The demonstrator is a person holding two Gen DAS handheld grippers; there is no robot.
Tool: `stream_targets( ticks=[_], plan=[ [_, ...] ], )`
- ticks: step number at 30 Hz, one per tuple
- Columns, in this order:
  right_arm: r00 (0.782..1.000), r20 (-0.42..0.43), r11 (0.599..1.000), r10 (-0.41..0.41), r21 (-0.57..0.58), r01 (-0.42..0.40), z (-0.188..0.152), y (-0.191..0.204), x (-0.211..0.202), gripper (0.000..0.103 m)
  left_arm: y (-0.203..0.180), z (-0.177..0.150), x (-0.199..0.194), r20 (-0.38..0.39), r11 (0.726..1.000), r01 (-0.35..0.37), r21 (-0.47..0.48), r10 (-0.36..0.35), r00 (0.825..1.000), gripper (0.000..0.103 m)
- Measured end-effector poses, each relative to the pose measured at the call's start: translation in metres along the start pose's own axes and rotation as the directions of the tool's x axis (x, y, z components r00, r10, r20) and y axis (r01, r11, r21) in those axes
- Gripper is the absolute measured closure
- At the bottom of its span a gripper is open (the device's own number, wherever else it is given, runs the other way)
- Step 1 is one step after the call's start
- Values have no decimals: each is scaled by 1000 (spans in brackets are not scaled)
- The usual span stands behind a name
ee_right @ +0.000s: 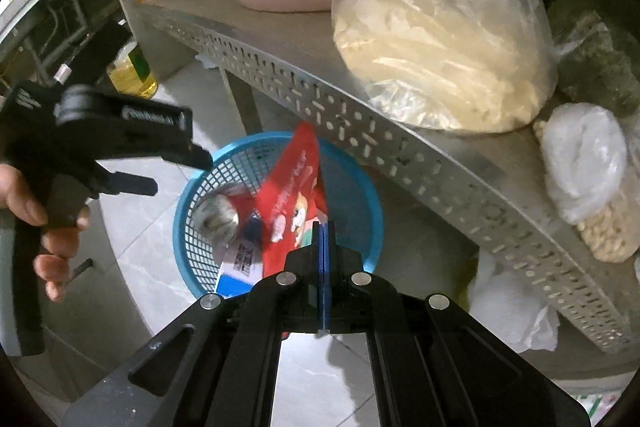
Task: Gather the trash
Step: 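Open both tools to drop the can and snack bag into the wastebasket, then move both open tools back over the table toward the yellow box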
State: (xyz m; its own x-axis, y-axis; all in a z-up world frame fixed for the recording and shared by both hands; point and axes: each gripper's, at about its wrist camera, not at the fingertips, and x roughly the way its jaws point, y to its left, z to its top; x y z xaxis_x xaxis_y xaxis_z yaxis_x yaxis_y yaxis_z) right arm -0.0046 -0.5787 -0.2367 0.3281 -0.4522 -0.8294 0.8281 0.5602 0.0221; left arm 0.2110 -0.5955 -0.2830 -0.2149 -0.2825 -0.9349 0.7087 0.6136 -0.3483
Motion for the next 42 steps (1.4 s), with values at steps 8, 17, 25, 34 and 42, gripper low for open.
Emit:
stream_targets(
  ticks=[8, 17, 25, 34, 42],
  plan=[
    [999, -43, 998, 22, 62, -19, 1, -15, 22, 79, -9, -10, -63, 35, 996, 90, 10, -90, 995, 25],
    [999, 36, 998, 25, 63, -27, -14, -34, -25, 50, -1, -55, -186, 146, 977, 196, 84, -206, 967, 23],
    [997, 58, 995, 57, 76, -62, -53, -46, -70, 48, 39, -133, -294, 301, 964, 232, 133, -262, 917, 17],
    [991, 73, 994, 113, -14, -112, -69, -23, -129, 45, 123, -244, -365, 503, 981, 174, 85, -193, 842, 15],
    [934, 188, 946, 302, -182, -269, -43, 49, -216, 28, 184, -338, -402, 654, 991, 132, -24, -84, 751, 10]
  ],
)
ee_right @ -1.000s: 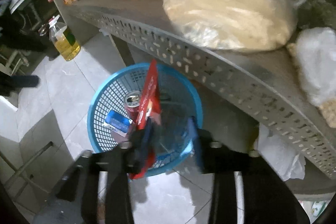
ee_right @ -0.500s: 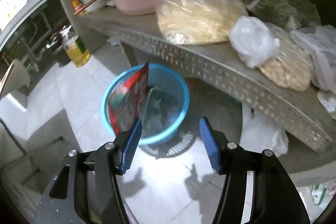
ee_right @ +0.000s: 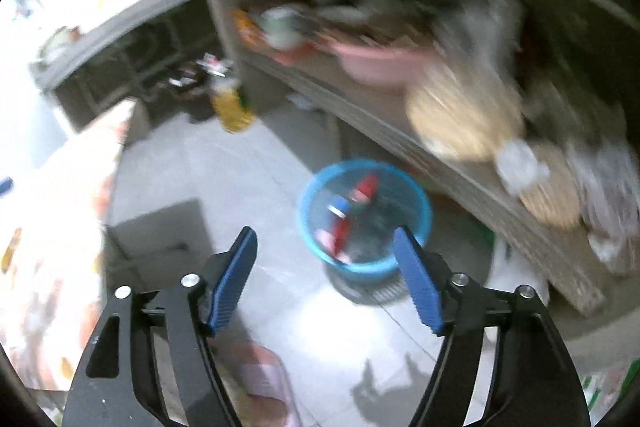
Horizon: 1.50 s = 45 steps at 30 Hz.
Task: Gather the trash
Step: 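Move both open tools back over the table toward the yellow box, then grasp the yellow-white medicine box with the left tool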
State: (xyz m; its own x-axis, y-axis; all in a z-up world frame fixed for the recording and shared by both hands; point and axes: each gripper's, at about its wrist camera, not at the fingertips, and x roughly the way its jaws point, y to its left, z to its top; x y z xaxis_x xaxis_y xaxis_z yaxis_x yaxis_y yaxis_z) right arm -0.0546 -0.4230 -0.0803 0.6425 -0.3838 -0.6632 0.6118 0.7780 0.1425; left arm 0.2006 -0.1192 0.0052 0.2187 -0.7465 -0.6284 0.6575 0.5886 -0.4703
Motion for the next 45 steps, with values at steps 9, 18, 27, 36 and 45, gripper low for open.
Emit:
stream_targets(
  ticks=[9, 18, 27, 36, 45],
  plan=[
    [965, 38, 951, 260, -185, -249, 28, 112, -29, 18, 53, -36, -75, 131, 990, -129, -65, 137, 982, 7],
    [894, -98, 851, 437, -276, -446, 22, 191, -12, 18, 103, -80, -135, 212, 941, -298, -160, 327, 921, 7],
    [767, -290, 753, 572, -186, -631, 28, 264, 10, 18, 143, -103, -177, 265, 841, -495, -219, 540, 799, 7],
    [685, -415, 677, 599, -195, -710, 12, 323, 21, 18, 189, -76, -162, 237, 816, -565, -122, 577, 782, 7],
    [667, -481, 679, 569, -181, -711, -4, 335, 34, 18, 275, -23, -124, 29, 820, -522, -235, 542, 840, 7]
  ],
)
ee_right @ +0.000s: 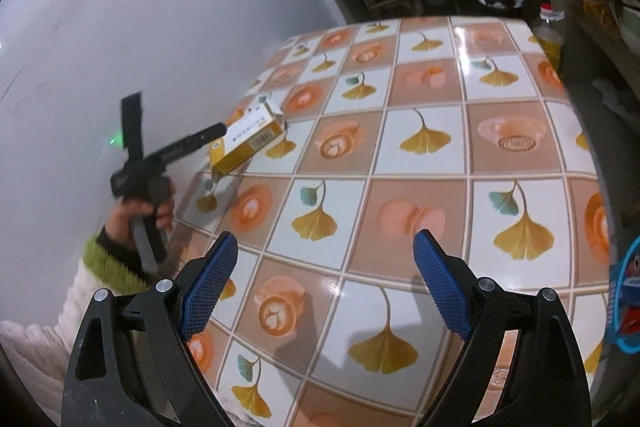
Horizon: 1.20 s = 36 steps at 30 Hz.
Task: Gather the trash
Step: 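Grasp the yellow-white medicine box with the left tool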
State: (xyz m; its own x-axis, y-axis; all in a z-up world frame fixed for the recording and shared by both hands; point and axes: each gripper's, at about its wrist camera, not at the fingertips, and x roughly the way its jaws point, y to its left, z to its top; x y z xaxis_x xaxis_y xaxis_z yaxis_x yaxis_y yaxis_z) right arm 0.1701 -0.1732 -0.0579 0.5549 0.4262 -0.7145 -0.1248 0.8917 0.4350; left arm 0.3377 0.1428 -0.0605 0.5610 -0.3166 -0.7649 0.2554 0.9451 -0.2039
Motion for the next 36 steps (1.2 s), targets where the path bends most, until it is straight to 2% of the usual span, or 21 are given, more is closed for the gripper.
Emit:
stream_targets(
  ticks=[2, 5, 8, 11, 13, 17, 22, 23, 25, 26, 31, 36],
  plan=[
    [1000, -15, 1000, -7, 4, 7, -1, -2, 3, 18, 3, 6, 7, -1, 1000, -6, 3, 6, 1000, 6],
    [1000, -23, 1000, -7, 11, 8, -2, -5, 4, 18, 3, 6, 13, -51, 1000, -13, 1, 13, 999, 6],
    [1000, -26, 1000, -5, 21, 6, -2, -8, 4, 18, -12, -7, 12, -120, 997, 67, 34, -62, 991, 6],
    [1000, -32, 1000, 1, 29, 0, -2, -11, 5, 18, -32, -26, 11, -173, 991, 85, 102, -66, 983, 6],
    [999, -33, 1000, 4, 30, -3, -3, -12, 4, 18, -43, -35, 7, -179, 990, 47, 132, -23, 984, 6],
    [999, -31, 999, 10, 39, -9, -7, -15, 0, 18, -54, -33, 5, -135, 989, -3, 150, 23, 991, 6],
    [1000, -3, 998, 9, 56, -9, -12, -20, -13, 18, -55, -16, 35, -174, 983, -95, 155, 121, 977, 7],
    [1000, 4, 998, 4, 59, -5, -14, -22, -17, 18, -55, -15, 39, -174, 981, -111, 160, 139, 975, 10],
    [1000, 14, 998, -7, 61, 6, -16, -26, -24, 18, -54, -14, 45, -182, 978, -132, 162, 161, 970, 26],
    [1000, 18, 998, -13, 63, 12, -16, -28, -27, 18, -54, -15, 45, -168, 976, -146, 161, 173, 970, 27],
    [1000, 16, 997, -14, 76, 13, -8, -39, -35, 18, -57, -30, 32, -144, 973, -147, 178, 173, 974, 27],
    [997, 33, 997, 63, 33, -65, 28, -25, -29, 18, -53, -66, 1, -127, 975, -144, 170, 167, 978, 27]
  ],
)
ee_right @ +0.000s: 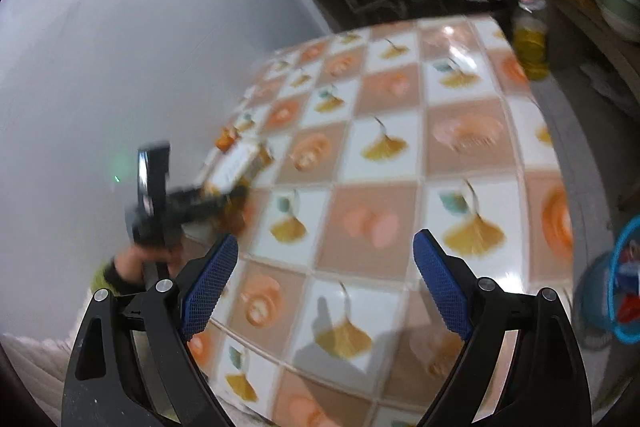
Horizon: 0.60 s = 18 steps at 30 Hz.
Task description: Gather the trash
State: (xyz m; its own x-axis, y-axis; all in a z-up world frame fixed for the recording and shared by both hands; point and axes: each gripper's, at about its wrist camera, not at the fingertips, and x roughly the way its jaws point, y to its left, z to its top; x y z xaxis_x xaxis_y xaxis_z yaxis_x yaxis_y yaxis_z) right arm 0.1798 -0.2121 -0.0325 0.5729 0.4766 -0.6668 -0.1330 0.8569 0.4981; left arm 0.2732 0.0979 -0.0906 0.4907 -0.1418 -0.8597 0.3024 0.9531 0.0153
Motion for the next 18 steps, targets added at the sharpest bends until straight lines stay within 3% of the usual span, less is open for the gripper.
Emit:
stream_targets(
  ticks=[4, 9, 13, 18],
  plan=[
    [987, -69, 989, 142, -39, -145, 44, 33, 39, 20, 5, -31, -19, 20, 1000, -15, -1, 15, 1000, 27],
    [935, -236, 958, 266, -40, -283, 91, 88, 130, 31, 18, -54, -34, 51, 999, -4, -53, 7, 999, 27],
    [904, -341, 957, 257, -40, -287, 109, 125, 202, 43, 22, -61, -39, 65, 997, 13, -80, -8, 998, 27],
    [917, -381, 983, 115, -90, -161, 125, 145, 276, 56, 23, -66, -41, 73, 997, 26, -78, -21, 997, 27]
  ],
)
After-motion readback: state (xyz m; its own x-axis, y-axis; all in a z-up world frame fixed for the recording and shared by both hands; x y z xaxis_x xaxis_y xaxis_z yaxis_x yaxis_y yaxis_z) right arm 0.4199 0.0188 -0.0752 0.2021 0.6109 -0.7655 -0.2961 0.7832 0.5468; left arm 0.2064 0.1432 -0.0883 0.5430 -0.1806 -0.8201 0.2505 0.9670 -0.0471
